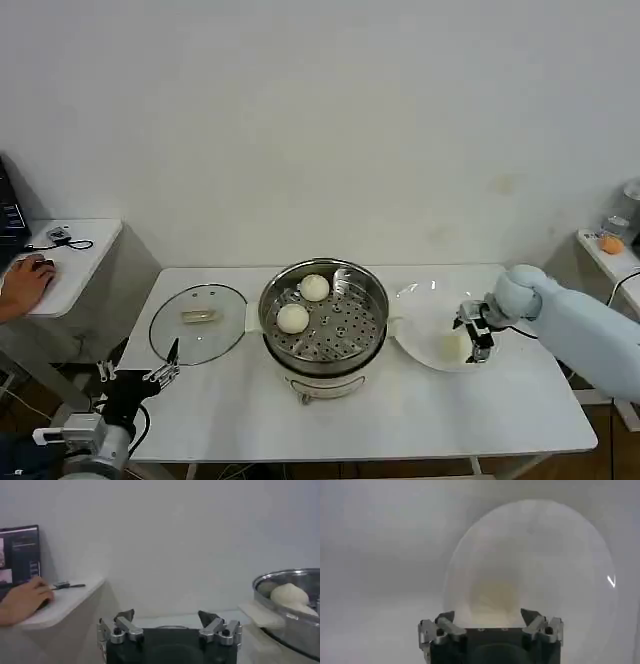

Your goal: Take steamed baozi put them in steamer then cover it.

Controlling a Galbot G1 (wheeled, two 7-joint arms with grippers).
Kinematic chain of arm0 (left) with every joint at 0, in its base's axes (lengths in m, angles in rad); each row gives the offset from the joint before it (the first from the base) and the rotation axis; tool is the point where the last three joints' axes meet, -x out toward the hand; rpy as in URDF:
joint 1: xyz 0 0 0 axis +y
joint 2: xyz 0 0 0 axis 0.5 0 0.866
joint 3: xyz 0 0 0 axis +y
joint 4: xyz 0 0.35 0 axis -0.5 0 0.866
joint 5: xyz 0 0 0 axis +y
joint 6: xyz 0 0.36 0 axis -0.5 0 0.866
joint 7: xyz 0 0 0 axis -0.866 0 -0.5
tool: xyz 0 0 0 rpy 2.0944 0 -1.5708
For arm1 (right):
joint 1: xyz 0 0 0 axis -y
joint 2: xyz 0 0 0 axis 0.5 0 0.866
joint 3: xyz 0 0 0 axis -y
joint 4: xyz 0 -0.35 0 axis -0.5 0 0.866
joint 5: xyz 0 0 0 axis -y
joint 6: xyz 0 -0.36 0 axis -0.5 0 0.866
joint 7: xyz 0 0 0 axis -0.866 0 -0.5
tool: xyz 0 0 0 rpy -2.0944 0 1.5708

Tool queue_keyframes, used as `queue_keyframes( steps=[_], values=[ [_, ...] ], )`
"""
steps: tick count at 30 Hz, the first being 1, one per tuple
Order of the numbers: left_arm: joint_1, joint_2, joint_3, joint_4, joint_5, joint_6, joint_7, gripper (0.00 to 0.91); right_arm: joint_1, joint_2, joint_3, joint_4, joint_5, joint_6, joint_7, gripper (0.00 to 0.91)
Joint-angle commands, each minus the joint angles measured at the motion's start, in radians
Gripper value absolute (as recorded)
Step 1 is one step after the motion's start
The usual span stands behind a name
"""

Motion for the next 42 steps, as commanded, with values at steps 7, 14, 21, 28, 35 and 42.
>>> queue_keyframes(
  steps=[7, 14, 21, 28, 35, 42],
  values=[
    [-0.005, 0.001, -0.006, 0.006, -0.008, 0.009, 0.0, 0.907, -0.021, 0.041, 0.023, -0.05, -0.028, -0.023, -0.004, 0.725],
    [-0.007, -0.001, -0.006, 0.0, -0.007, 0.009, -0.002, 0.907, -0.012, 0.031, 0.025, -0.045, -0.018, -0.028, -0.025, 0.655],
    [-0.003, 0.0, -0.011, -0.012, -0.008, 0.009, -0.002, 0.907, 0.029, -0.012, 0.022, -0.001, 0.012, -0.036, -0.046, 0.625],
    [-0.005, 0.002, -0.017, -0.016, -0.012, 0.01, -0.002, 0.907, 0.167, -0.063, -0.004, 0.071, 0.105, -0.05, -0.063, 0.625],
    [0.0, 0.003, -0.02, -0.028, -0.017, 0.011, -0.002, 0.907, 0.383, -0.058, -0.062, 0.122, 0.19, -0.044, -0.077, 0.635],
    [0.005, -0.001, -0.023, -0.038, -0.015, 0.013, -0.004, 0.907, 0.547, 0.039, -0.157, 0.196, 0.262, -0.056, -0.082, 0.635]
  ],
)
